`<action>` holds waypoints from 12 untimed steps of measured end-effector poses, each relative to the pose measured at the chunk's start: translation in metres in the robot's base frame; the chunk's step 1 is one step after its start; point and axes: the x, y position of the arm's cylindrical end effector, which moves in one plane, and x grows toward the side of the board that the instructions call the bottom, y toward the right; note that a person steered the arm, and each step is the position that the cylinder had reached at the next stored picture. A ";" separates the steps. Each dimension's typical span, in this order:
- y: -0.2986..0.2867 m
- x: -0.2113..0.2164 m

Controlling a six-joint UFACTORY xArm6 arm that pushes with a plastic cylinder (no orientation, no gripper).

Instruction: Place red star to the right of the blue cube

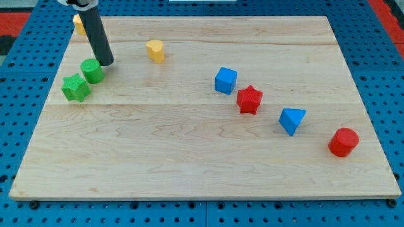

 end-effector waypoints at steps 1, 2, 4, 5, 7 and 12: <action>-0.010 0.002; -0.022 0.004; -0.012 0.026; 0.056 0.032; 0.150 0.032; 0.140 0.060</action>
